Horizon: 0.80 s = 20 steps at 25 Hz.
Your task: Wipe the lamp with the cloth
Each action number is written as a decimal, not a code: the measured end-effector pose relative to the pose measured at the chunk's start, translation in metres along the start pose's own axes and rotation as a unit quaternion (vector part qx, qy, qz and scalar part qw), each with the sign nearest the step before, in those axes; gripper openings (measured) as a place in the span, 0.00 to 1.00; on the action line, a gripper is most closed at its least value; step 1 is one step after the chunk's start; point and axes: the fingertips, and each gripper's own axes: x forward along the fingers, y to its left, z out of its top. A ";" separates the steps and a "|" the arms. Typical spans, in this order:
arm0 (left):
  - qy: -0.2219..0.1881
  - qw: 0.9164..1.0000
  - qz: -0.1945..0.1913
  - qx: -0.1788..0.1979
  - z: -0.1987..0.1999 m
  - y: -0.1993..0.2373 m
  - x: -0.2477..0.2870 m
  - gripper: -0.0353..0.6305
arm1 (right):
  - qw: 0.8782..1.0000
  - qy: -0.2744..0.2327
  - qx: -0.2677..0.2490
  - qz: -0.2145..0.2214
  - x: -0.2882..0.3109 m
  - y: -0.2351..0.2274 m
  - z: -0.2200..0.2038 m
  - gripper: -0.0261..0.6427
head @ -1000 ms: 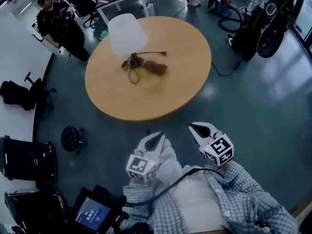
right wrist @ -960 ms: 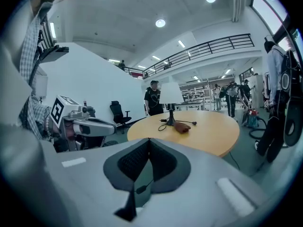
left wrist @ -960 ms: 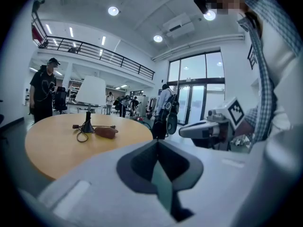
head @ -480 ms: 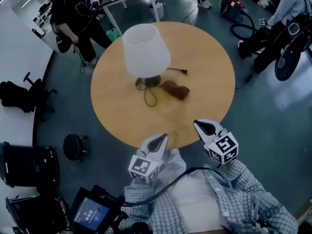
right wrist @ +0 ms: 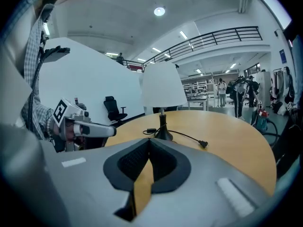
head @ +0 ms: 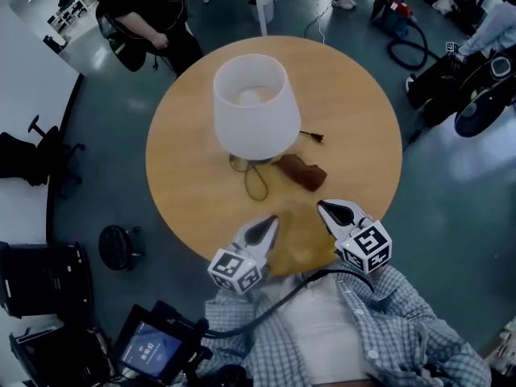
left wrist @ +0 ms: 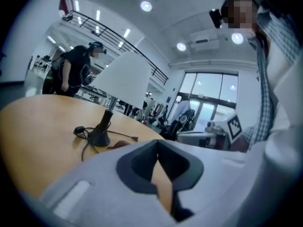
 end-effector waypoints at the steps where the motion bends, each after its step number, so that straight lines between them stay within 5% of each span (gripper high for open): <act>1: -0.017 1.000 -0.002 -0.020 0.006 0.007 0.007 0.06 | 1.000 0.001 -0.001 0.001 0.003 -0.005 0.002 0.04; 3: -0.051 0.997 -0.009 -0.058 0.019 0.021 0.018 0.06 | 1.000 0.004 -0.005 0.004 0.008 -0.013 0.007 0.04; 6: -0.102 0.988 -0.029 -0.108 0.036 0.040 0.039 0.22 | 1.000 0.007 -0.015 0.007 0.012 -0.028 0.015 0.04; 10: -0.143 0.975 -0.042 -0.162 0.054 0.064 0.064 0.32 | 1.000 0.012 -0.025 0.013 0.021 -0.045 0.028 0.04; 16: -0.159 0.967 -0.070 -0.187 0.084 0.067 0.091 0.44 | 0.999 0.029 -0.031 0.026 0.037 -0.051 0.033 0.04; 20: -0.198 0.956 -0.078 -0.205 0.107 0.074 0.095 0.44 | 0.998 0.040 -0.029 0.035 0.049 -0.046 0.027 0.04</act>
